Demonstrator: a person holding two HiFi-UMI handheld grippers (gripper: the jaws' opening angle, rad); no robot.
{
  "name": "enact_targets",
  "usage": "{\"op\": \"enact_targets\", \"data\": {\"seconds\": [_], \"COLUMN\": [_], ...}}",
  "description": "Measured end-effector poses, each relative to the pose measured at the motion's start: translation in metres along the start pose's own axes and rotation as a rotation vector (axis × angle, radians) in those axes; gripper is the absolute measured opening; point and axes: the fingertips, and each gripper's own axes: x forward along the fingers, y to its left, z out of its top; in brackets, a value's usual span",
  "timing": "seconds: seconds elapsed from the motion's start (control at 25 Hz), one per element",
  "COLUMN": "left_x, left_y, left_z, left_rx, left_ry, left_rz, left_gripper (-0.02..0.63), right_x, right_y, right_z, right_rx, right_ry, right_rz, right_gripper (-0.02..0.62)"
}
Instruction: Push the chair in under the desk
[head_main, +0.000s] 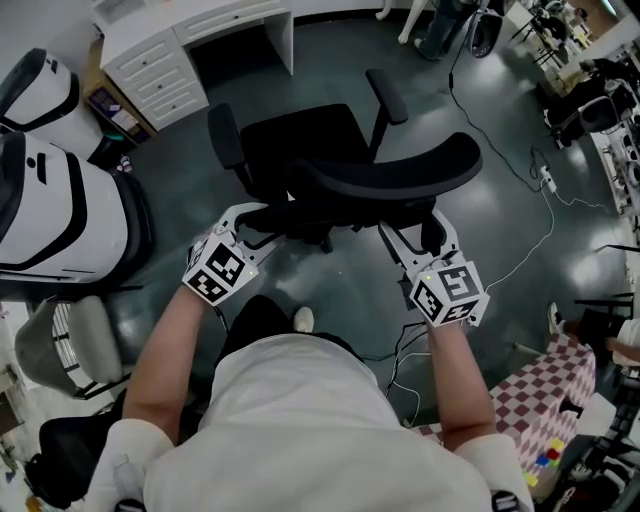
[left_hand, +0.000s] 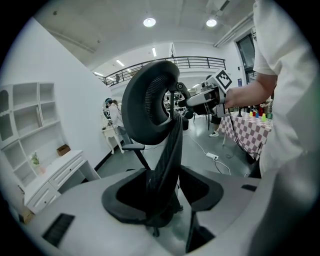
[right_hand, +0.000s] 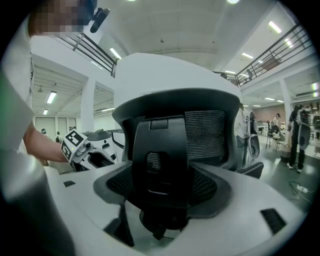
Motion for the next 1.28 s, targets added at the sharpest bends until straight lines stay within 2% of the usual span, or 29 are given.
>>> {"op": "enact_targets", "data": {"seconds": [0.36, 0.88, 1.28], "left_x": [0.003, 0.01, 0.011], "left_y": [0.028, 0.058, 0.106], "left_z": [-0.003, -0.004, -0.015], "left_rx": [-0.008, -0.002, -0.001], "left_ry": [-0.011, -0.02, -0.025], "left_rz": [-0.002, -0.002, 0.008], "left_gripper": [0.206, 0.193, 0.193], "right_x": [0.029, 0.07, 0.119], "right_y": [-0.002, -0.016, -0.015], "right_z": [0.009, 0.019, 0.032], "right_rx": [-0.007, -0.02, -0.024], "right_ry": [-0.003, 0.021, 0.025], "right_rz": [0.042, 0.02, 0.032], "right_gripper": [0.305, 0.307, 0.307]}}
